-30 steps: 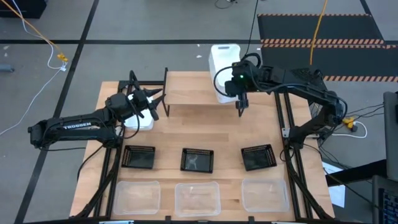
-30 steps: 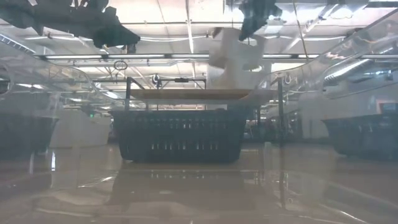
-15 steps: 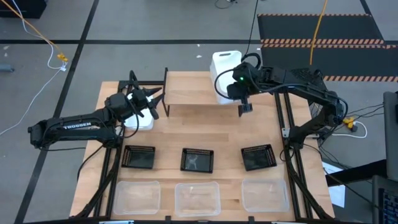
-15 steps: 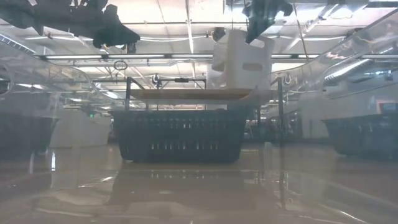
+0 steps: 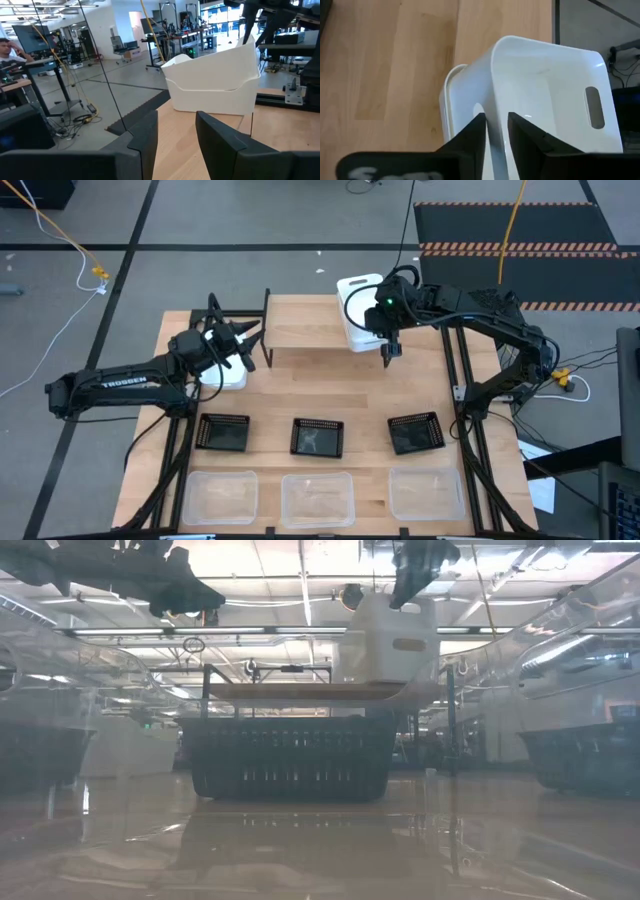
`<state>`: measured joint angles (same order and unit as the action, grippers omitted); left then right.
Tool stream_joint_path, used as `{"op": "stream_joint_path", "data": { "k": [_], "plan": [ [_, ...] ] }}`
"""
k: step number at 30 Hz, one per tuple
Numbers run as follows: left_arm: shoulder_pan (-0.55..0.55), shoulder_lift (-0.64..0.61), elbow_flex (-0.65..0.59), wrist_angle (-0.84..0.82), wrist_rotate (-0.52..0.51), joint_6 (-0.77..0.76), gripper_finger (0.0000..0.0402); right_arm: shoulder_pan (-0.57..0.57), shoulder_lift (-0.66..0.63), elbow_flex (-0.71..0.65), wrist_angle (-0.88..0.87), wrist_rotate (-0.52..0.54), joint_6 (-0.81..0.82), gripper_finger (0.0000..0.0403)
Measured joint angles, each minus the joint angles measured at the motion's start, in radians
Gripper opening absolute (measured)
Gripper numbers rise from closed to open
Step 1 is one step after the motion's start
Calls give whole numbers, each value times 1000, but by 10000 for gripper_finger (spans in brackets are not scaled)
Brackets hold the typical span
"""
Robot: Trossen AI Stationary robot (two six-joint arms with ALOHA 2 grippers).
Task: Stack baskets on shelf by color
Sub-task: Stack the right white bin on top of the white bin on the shelf
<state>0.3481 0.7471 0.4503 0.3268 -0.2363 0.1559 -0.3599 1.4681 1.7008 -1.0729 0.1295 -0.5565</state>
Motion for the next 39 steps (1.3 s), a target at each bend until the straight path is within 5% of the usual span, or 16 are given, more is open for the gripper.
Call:
{"op": "stream_joint_path", "data": {
  "k": [16,30,39],
  "plan": [
    [0,0,0,0,-1,19,136,2,-9,-150,83,-66,17,38],
    [0,0,0,-12,-10,15,136,-14,-148,-161,276,-29,153,144],
    [0,0,0,-11,-10,18,136,-14,-151,-354,295,-23,51,140]
  ]
}}
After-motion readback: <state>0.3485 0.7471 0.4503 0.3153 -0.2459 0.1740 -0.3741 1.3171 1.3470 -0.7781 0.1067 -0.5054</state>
